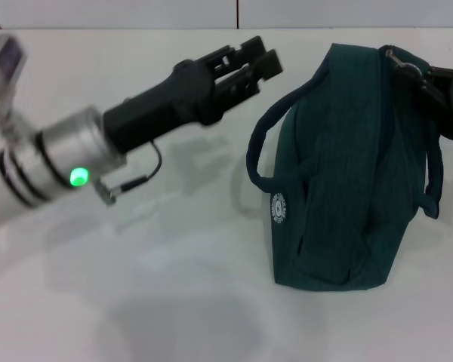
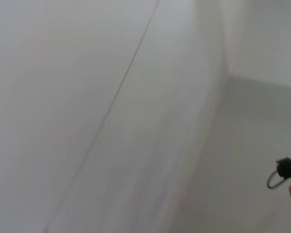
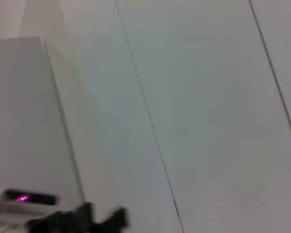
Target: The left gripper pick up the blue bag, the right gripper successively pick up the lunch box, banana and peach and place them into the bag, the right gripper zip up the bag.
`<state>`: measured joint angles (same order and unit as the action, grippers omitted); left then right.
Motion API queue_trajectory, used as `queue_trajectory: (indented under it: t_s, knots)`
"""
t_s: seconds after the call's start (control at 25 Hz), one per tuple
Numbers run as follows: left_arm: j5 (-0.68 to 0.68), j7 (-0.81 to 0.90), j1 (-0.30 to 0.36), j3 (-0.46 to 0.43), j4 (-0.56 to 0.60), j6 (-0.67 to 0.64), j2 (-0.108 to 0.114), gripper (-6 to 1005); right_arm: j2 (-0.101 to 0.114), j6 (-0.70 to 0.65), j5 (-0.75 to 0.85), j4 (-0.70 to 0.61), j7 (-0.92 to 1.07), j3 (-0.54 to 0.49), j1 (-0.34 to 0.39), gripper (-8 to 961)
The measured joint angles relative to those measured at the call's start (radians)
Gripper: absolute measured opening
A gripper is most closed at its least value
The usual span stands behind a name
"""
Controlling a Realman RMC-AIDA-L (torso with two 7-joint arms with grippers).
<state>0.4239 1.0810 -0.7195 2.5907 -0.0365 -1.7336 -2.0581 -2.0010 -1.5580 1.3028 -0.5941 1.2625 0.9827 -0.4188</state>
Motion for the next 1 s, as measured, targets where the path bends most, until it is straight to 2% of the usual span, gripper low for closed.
queue_trajectory:
  t_s: [0.08, 0.2, 0.48, 1.0]
  knots:
    - [-0.031, 0.17, -0.074, 0.004, -0.081, 0.014, -0.002, 400, 0.0, -0.011, 0.0, 0.0, -0.005, 0.001, 0.0, 14]
    - [-0.048, 0.279, -0.129, 0.009, -0.132, 0.077, -0.013, 524, -0.001, -0.02, 0.0, 0.0, -0.013, 0.001, 0.001, 14]
    - [-0.046, 0.327, -0.162, 0.103, -0.123, 0.17, -0.026, 675, -0.004, -0.023, 0.001, 0.007, -0.021, -0.006, 0.003, 15]
    - [-0.049, 0.361, -0.175, 0.147, -0.054, 0.172, -0.021, 669, -0.008, -0.014, -0.008, 0.008, -0.033, -0.009, 0.003, 16]
